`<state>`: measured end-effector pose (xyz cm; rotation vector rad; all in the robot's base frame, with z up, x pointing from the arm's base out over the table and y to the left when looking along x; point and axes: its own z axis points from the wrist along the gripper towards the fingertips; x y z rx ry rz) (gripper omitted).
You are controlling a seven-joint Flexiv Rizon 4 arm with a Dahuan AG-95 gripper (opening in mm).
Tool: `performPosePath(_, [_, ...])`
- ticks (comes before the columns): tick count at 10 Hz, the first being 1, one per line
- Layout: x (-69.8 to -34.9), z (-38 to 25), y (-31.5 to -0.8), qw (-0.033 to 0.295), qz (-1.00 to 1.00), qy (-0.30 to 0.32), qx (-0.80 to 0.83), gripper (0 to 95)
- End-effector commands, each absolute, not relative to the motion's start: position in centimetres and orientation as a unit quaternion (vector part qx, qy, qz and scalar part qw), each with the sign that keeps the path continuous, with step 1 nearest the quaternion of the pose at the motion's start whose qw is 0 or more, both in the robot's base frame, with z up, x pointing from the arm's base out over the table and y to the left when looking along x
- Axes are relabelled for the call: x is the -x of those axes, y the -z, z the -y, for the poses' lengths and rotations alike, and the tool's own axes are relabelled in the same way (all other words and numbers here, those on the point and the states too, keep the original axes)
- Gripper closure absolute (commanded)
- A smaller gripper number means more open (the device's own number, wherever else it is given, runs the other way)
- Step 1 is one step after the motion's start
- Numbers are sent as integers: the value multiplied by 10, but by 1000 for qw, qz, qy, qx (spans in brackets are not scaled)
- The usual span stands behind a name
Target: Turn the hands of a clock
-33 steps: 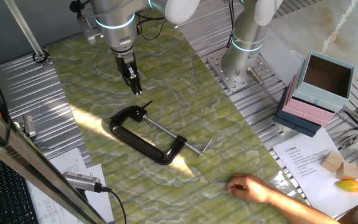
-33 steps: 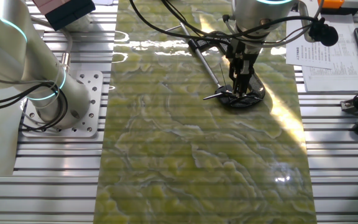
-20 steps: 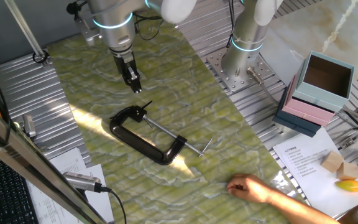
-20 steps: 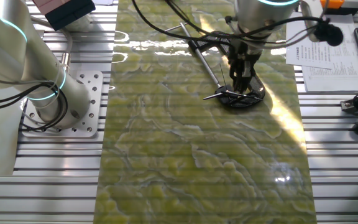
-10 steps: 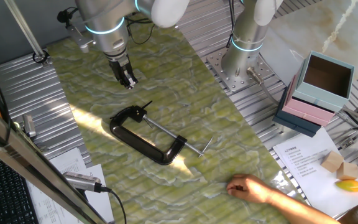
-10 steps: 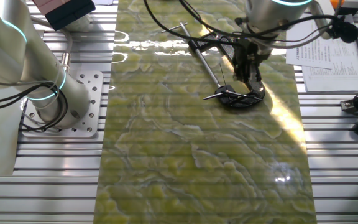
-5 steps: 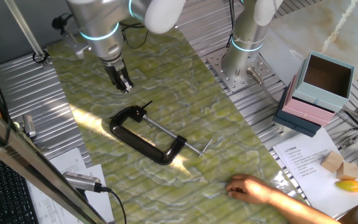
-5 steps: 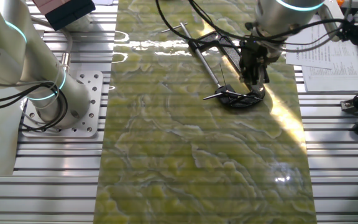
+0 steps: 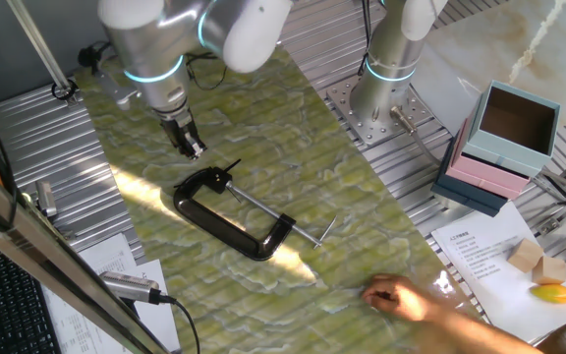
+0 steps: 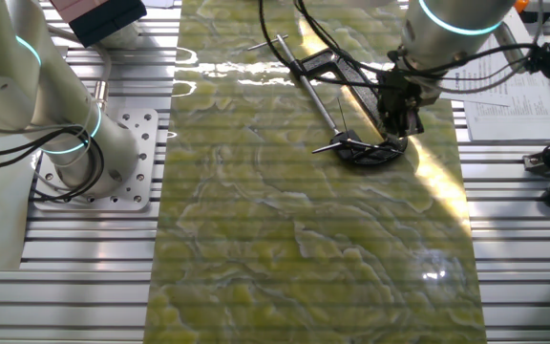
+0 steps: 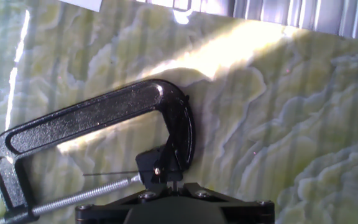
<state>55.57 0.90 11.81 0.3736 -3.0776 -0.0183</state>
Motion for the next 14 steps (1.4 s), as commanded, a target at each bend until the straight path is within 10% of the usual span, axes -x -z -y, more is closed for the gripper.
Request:
performPosePath(1, [-557,-17,-110,17,992,4,-126,950])
performPosePath(14, [-584,-45,-91,19,987,4,-161,950])
